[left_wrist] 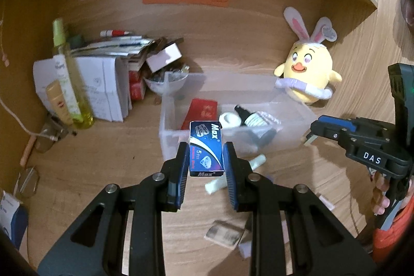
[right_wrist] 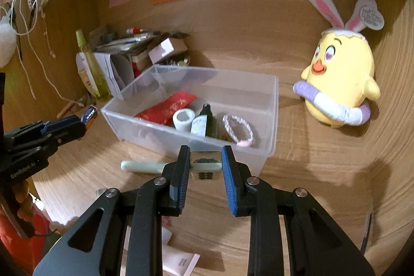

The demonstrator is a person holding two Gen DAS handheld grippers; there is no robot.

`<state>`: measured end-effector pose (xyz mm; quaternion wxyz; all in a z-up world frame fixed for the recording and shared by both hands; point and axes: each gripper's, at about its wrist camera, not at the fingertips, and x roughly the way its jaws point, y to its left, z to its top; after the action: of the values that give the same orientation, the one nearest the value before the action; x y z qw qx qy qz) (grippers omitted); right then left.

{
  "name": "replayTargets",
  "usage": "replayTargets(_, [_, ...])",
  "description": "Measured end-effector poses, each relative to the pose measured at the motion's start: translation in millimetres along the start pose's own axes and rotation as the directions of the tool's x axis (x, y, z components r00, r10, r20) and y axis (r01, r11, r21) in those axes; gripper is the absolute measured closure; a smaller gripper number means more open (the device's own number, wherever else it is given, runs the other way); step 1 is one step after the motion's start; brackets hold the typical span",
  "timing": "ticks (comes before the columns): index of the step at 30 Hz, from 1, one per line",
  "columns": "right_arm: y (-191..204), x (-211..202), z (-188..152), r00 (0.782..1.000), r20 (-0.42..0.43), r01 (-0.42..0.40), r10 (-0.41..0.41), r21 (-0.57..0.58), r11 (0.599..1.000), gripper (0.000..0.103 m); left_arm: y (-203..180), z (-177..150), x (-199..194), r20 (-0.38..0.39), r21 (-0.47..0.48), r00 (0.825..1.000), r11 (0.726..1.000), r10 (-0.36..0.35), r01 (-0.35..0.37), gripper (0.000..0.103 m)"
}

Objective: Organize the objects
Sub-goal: 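Carry the Max box and white tile into the clear box and open both tools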

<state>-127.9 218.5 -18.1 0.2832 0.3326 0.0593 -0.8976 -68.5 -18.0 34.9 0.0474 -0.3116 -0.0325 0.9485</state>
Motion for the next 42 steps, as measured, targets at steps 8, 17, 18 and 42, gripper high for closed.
replayTargets(8, [-10.4, -0.7, 19.5, 0.999, 0.045, 0.001, -0.001, 0.000, 1.000, 0.080, -11.1, 23.6, 11.9, 0.026, 0.020, 1.000, 1.000, -0.016, 0.015, 0.076])
replayTargets(17, [-19.4, 11.6, 38.9, 0.998, 0.066, 0.021, -0.022, 0.004, 1.000, 0.080, -19.6, 40.1, 38.4, 0.003, 0.036, 0.999, 0.999, -0.034, 0.033, 0.076])
replayTargets(18, [-20.7, 14.0, 40.9, 0.998, 0.063, 0.023, -0.023, 0.004, 1.000, 0.080, -20.0, 41.8, 43.0, -0.003, 0.035, 0.999, 0.999, -0.036, 0.036, 0.076])
replayTargets(42, [-26.0, 81.5, 32.5, 0.995, -0.099, 0.025, -0.029, -0.037, 0.999, 0.080, -23.2, 43.2, 116.0, -0.150, 0.016, 0.984, 0.995, -0.092, 0.096, 0.076])
